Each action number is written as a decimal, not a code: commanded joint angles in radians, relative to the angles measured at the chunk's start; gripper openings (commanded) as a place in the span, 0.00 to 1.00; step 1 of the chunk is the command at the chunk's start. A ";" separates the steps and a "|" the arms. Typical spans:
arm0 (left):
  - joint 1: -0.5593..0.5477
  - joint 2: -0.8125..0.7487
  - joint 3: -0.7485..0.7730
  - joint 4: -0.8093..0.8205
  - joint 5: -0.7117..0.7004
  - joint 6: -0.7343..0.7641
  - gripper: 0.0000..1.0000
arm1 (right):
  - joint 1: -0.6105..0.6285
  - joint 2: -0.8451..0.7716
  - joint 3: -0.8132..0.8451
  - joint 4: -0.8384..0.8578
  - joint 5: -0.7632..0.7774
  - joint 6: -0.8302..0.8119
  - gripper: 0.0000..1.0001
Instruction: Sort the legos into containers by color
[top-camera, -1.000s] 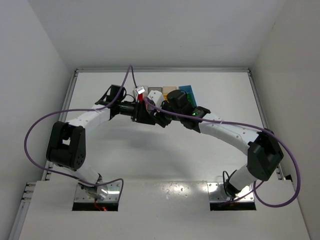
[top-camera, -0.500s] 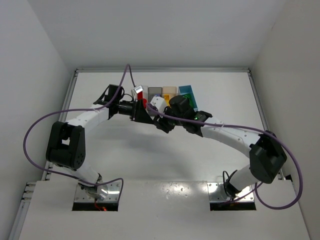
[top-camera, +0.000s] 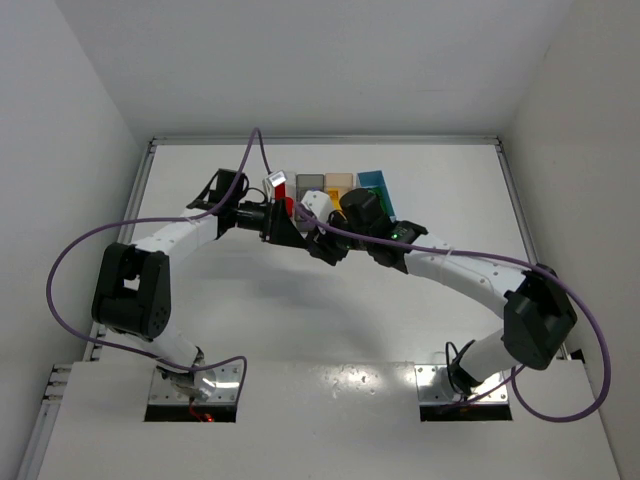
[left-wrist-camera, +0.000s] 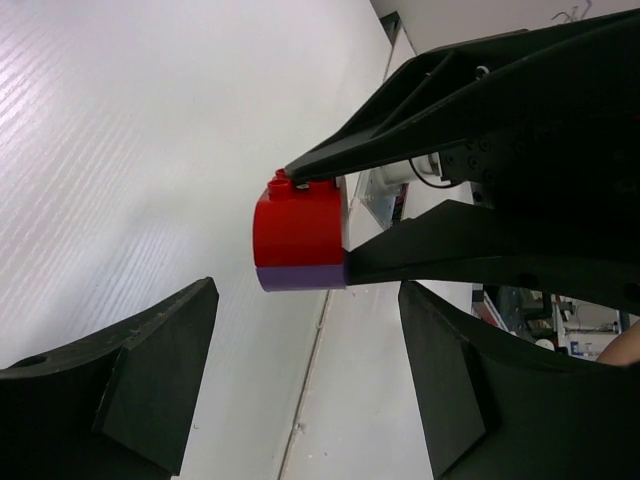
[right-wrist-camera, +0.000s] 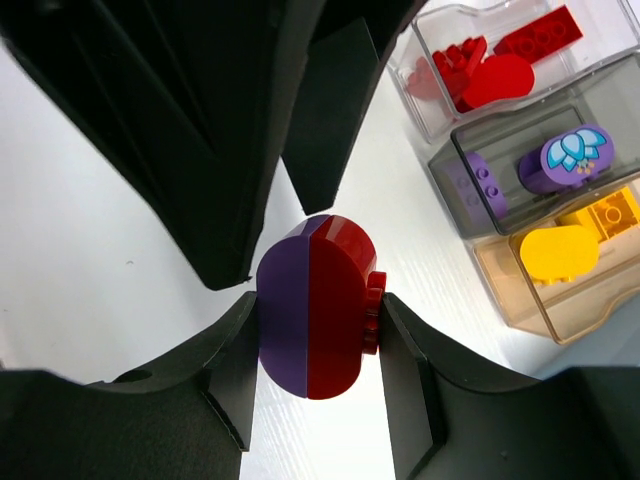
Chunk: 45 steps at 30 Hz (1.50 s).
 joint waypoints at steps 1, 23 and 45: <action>0.010 0.007 0.031 0.033 0.023 0.026 0.79 | 0.006 -0.058 0.027 0.046 -0.047 0.012 0.15; 0.010 0.016 0.040 0.042 0.052 0.016 0.65 | 0.006 -0.052 0.004 0.083 -0.078 0.021 0.15; -0.008 0.025 0.040 0.079 0.099 -0.004 0.47 | 0.015 -0.015 0.041 0.112 -0.050 0.039 0.15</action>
